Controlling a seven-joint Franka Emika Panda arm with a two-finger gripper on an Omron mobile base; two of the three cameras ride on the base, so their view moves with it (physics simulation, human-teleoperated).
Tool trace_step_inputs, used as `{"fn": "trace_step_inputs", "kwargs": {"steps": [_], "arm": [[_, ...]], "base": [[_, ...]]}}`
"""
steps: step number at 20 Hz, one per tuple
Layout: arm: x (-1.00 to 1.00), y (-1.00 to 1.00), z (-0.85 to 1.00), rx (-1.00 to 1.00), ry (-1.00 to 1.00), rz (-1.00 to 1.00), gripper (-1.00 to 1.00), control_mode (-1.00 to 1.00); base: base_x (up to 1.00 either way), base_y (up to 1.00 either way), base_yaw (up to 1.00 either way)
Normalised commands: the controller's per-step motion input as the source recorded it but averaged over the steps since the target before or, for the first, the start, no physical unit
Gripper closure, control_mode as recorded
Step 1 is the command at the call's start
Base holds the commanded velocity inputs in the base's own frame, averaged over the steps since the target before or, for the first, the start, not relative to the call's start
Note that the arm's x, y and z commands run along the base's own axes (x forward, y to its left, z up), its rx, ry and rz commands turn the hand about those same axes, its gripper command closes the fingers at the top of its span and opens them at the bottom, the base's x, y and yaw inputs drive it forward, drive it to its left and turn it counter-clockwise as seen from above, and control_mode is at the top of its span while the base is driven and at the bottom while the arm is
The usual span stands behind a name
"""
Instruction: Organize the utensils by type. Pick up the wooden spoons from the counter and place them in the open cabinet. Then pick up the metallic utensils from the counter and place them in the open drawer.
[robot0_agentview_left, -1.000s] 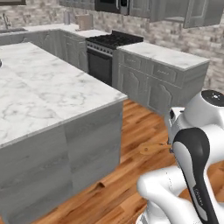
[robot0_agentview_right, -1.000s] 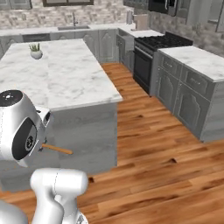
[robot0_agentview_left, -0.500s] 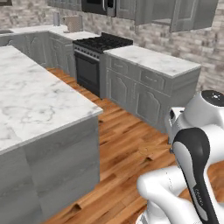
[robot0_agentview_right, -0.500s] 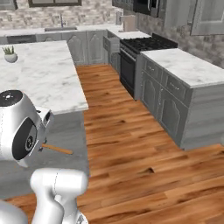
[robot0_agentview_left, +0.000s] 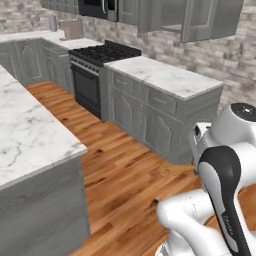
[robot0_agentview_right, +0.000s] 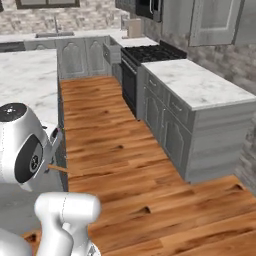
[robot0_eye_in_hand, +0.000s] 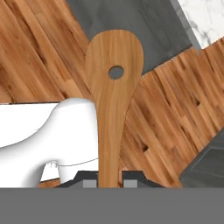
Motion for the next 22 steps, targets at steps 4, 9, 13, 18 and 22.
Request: {"fn": "trace_step_inputs", "kwargs": {"steps": [4,9,13,18,22], "arm": [[0.00,0.00,0.00,0.00,0.00,0.00,1.00,1.00],[0.00,0.00,0.00,0.00,0.00,0.00,1.00,1.00],[0.00,0.00,0.00,0.00,0.00,0.00,1.00,1.00],[0.00,0.00,0.00,0.00,0.00,0.00,1.00,1.00],[0.00,0.00,0.00,0.00,0.00,0.00,1.00,1.00]], "base": [[0.92,-0.35,0.00],[0.95,-0.29,0.00],[0.96,-0.28,0.00],[0.95,-0.26,0.00],[0.91,-0.13,0.00]]}}
